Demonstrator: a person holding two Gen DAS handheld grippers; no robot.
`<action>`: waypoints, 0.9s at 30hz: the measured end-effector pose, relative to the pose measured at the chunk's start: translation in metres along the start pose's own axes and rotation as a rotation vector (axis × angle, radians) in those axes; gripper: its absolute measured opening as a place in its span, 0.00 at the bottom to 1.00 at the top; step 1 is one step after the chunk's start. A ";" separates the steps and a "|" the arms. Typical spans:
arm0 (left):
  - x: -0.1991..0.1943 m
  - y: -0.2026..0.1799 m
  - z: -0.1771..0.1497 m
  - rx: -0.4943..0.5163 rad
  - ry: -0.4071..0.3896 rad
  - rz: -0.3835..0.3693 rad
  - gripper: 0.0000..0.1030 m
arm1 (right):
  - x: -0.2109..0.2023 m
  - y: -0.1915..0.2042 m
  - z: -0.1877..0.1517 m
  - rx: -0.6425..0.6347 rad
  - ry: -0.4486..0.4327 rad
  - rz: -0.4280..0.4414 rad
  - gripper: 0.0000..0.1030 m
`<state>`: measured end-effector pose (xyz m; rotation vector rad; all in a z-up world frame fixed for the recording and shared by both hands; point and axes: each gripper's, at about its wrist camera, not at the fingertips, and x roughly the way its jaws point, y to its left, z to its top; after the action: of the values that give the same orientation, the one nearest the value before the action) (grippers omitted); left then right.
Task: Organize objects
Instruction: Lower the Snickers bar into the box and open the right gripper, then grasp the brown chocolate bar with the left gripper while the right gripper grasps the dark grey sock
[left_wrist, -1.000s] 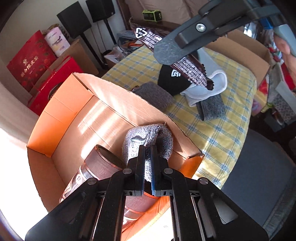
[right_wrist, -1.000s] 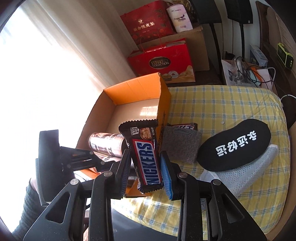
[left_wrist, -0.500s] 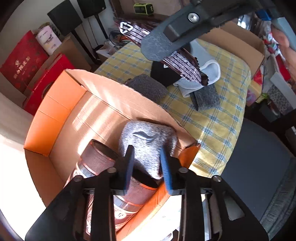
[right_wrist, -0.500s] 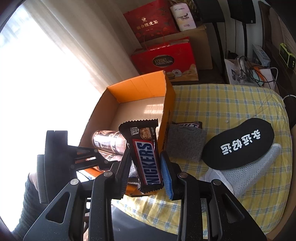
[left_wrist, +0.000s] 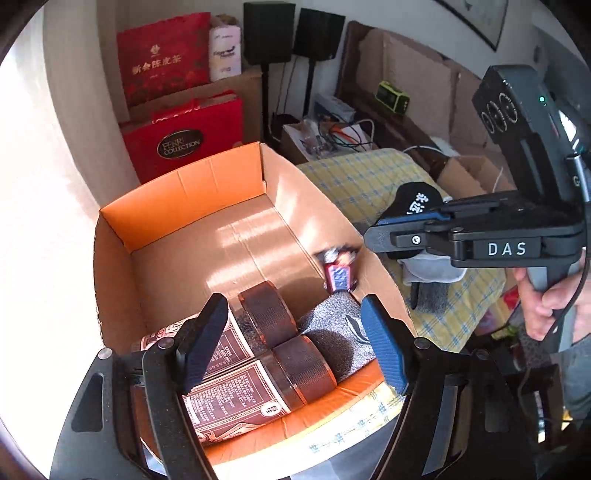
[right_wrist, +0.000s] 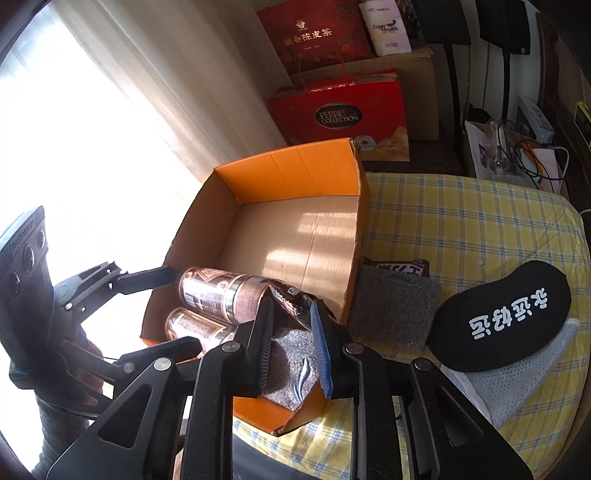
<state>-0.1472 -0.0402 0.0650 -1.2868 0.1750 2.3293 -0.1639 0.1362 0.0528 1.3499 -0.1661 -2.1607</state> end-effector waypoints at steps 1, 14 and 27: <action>-0.001 0.004 0.000 -0.020 -0.009 0.001 0.70 | 0.005 0.001 0.002 -0.003 0.002 -0.005 0.21; 0.011 0.017 -0.002 -0.172 -0.007 -0.014 0.75 | -0.001 -0.007 0.001 -0.015 -0.035 -0.064 0.44; 0.017 -0.023 0.016 -0.183 -0.030 -0.065 0.94 | -0.037 -0.070 -0.012 0.060 -0.072 -0.178 0.72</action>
<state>-0.1568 -0.0092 0.0619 -1.3213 -0.0903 2.3518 -0.1701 0.2157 0.0488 1.3665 -0.1440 -2.3713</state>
